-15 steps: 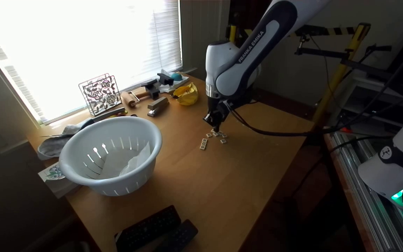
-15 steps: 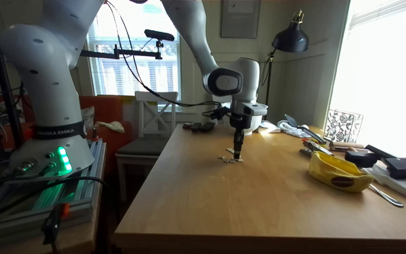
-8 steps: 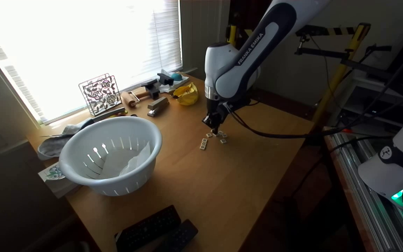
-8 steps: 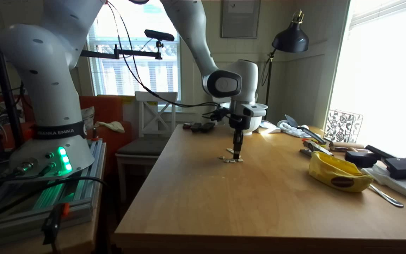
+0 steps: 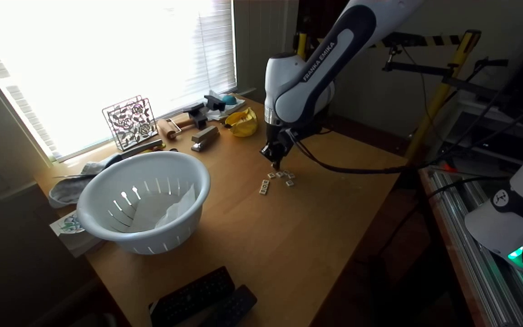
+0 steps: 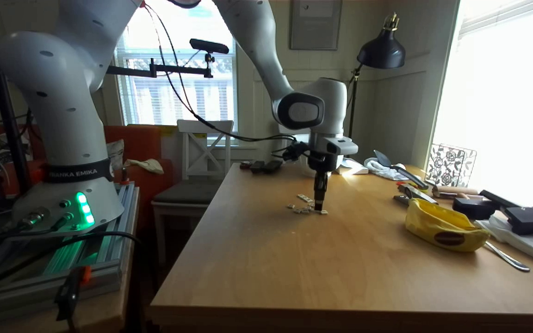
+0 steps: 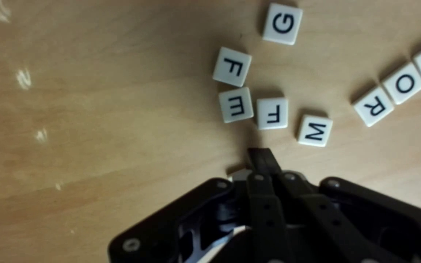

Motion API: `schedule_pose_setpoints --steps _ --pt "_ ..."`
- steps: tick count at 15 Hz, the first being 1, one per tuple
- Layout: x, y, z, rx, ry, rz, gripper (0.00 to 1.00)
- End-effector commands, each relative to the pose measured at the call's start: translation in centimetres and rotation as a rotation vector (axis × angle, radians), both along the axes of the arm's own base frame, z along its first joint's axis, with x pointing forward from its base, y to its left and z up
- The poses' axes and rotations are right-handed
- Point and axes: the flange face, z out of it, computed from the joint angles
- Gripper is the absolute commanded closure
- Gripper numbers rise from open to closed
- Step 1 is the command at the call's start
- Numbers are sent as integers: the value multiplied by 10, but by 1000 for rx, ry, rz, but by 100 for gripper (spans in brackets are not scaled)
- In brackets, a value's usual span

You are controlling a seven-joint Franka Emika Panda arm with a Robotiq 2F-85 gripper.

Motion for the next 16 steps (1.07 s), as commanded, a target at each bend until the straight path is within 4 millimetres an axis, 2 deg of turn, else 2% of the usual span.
schedule_pose_setpoints --steps 1,6,16 --pt "7 -14 -13 15 -1 -28 100" --pt "-2 -9 2 19 -35 1 100" --pt "-4 12 10 21 -80 69 100"
